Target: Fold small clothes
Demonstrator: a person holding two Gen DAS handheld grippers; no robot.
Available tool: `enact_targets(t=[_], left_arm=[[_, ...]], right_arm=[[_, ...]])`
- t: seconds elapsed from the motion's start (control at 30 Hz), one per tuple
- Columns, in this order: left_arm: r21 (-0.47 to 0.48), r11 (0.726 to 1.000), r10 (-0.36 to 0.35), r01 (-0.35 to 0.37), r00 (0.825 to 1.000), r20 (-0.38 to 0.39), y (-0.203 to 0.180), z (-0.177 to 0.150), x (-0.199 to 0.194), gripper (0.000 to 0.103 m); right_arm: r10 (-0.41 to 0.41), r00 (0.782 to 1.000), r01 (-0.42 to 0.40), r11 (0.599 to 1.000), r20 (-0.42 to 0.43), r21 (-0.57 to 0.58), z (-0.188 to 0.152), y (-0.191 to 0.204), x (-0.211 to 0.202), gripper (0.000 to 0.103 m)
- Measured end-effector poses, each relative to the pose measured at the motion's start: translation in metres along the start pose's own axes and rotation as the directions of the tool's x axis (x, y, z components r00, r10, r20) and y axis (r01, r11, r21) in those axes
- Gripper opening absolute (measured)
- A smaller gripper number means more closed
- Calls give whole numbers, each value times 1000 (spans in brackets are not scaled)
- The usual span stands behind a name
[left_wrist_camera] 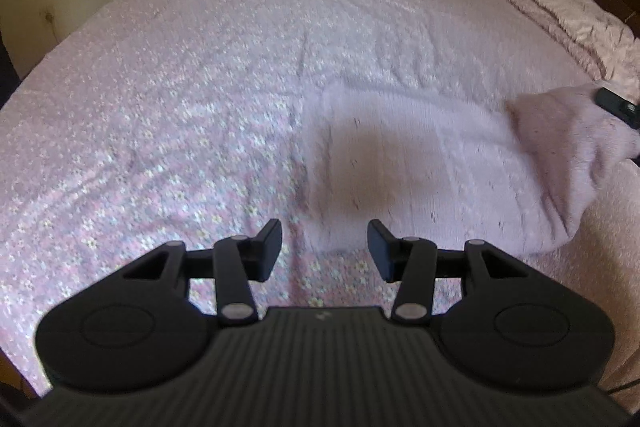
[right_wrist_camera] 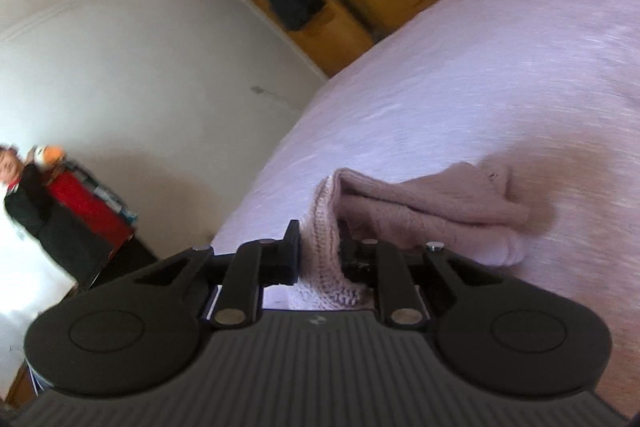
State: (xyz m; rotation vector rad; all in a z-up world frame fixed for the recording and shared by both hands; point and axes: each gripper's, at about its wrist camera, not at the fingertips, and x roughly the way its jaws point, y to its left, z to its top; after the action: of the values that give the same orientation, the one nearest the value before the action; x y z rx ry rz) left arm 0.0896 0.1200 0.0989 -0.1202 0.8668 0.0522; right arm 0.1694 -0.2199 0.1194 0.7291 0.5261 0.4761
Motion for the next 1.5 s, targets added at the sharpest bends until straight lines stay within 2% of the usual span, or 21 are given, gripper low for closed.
enact_targets(t=[0.13,0.23,0.33,0.43,0.53,0.6,0.67,0.77,0.87,0.93,1.0,1.1,1.23,1.33,1.4,1.5], left_arm=[[-6,1000,23,-22,999,31,10,9,-7,49],[-8,999,39,-38,999,32,19,14,-5,49],[-8,998,57,-56,998,31,28,15,-1,49],[-8,998,65,-65,998,15,36,14,8,49],[-1,998,60,-60,998,1,40,11,16,49],[7,998,55,-54,998,-8,41,11,22,49],[13,999,50,-50,999,-12,40,12,27,49],[11,999,38,-38,999,-9,35,16,33,49],[24,1000,1,-1,1000,8,26,23,36,51],[48,999,-15,13,1000,23,16,27,37,68],[85,996,-12,8,999,47,2,31,39,72],[177,984,-1,-10,998,61,-23,34,47,73],[261,965,-25,13,999,44,-51,40,67,73],[334,942,-50,25,997,67,-70,44,83,73],[404,914,-80,26,990,117,-81,44,93,73],[478,878,-92,18,987,133,-96,44,107,73]], right_arm=[[77,995,-81,994,-60,-72,-3,43,32,18],[109,985,-123,988,-135,-99,-19,70,64,18],[81,972,-115,983,-221,-145,-42,84,100,18],[17,952,-81,976,-305,-200,-73,88,135,19],[-41,934,-58,964,-356,-261,-105,91,149,20],[-55,944,-51,950,-324,-308,-115,97,146,27],[-53,950,-53,945,-309,-323,-117,104,138,45],[-22,954,-75,948,-300,-309,-114,107,121,56],[-16,961,-72,949,-276,-306,-107,107,91,57],[-34,969,-46,950,-247,-310,-103,104,71,58],[-78,977,9,947,-201,-323,-100,100,51,58],[-138,980,92,953,-143,-288,-93,89,30,60],[-180,980,163,970,-82,-178,-83,64,9,62],[-207,977,200,973,-52,-117,-79,48,-7,65],[-219,974,215,974,-51,-69,-78,34,-12,67],[-216,975,217,976,-58,-1,-81,15,-8,68]])
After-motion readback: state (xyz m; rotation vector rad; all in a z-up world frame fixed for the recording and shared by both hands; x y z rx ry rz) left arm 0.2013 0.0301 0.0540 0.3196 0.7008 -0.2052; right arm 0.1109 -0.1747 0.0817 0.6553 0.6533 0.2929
